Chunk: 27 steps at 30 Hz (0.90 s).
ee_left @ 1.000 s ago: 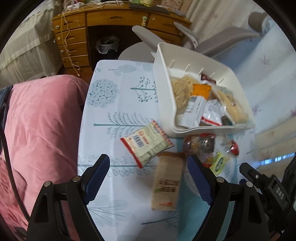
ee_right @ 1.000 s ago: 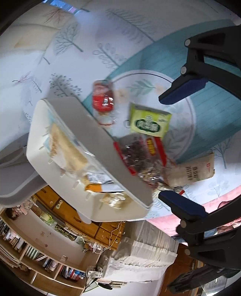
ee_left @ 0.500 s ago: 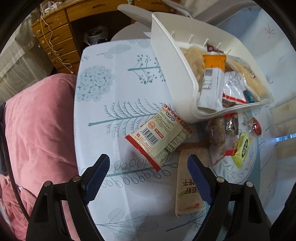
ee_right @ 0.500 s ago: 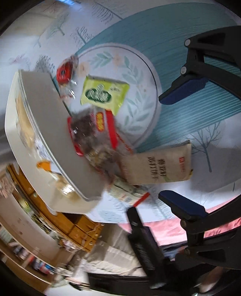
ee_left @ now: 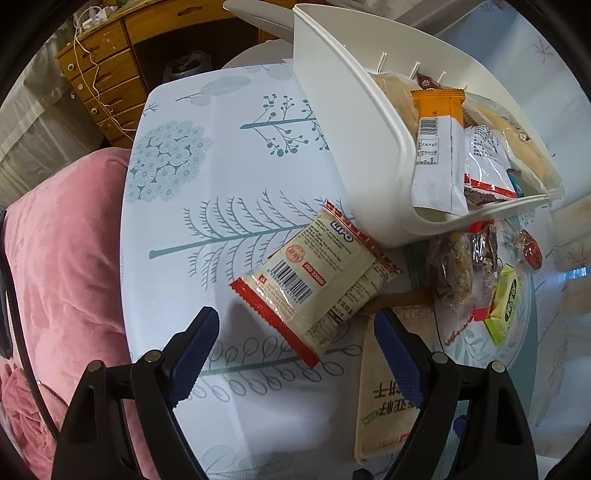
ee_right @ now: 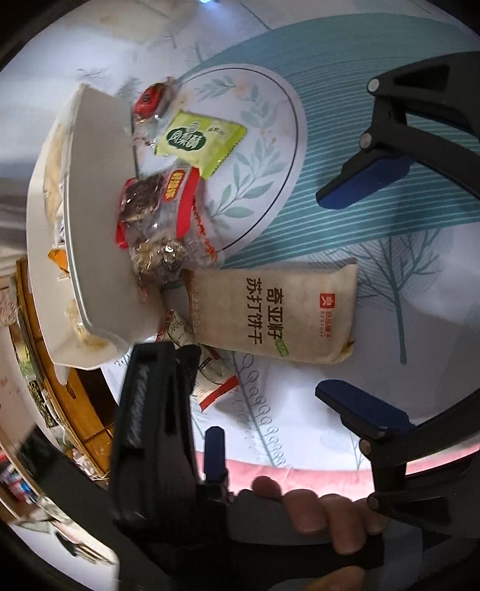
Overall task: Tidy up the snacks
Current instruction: 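Grasp the red-edged cracker packet with the left gripper while the right grasps the brown biscuit pack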
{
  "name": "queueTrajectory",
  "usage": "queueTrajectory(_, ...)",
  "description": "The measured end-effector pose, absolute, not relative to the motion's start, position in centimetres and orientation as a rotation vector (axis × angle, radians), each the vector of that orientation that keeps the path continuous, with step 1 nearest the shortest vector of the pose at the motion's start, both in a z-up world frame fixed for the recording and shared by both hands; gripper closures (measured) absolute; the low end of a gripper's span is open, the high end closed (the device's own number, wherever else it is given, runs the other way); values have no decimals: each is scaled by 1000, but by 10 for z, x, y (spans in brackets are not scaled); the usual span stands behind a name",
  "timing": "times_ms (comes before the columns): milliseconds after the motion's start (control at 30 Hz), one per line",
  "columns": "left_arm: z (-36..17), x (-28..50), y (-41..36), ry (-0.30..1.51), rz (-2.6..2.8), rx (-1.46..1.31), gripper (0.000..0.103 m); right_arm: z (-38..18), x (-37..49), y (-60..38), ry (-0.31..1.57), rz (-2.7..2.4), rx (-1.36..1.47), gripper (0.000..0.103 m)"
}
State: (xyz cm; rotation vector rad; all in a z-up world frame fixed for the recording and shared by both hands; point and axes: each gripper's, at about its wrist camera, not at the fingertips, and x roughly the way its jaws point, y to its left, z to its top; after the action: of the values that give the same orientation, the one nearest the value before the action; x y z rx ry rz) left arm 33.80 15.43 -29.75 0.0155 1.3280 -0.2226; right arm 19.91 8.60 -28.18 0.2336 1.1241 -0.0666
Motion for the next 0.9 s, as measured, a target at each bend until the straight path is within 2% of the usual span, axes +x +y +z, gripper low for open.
queueTrajectory(133, -303, 340, 150, 1316, -215, 39, 17, -288, 200, 94, 1107, -86, 186, 9)
queueTrajectory(200, -305, 342, 149, 1313, -211, 39, 14, -291, 201, 95, 1100, -95, 169, 9)
queueTrajectory(300, -307, 345, 148, 1315, -225, 24, 14, -295, 205, 98, 1089, -87, 155, 13)
queueTrajectory(667, -317, 353, 149, 1289, -260, 9, 14, -299, 212, 117, 1070, -60, 72, 41)
queueTrajectory(767, -316, 352, 148, 1281, -245, 25, 20, -299, 211, 116, 1071, -57, 55, 46)
queueTrajectory(900, -314, 350, 146, 1251, -221, 54, 34, -299, 209, 113, 1085, -39, 52, 47)
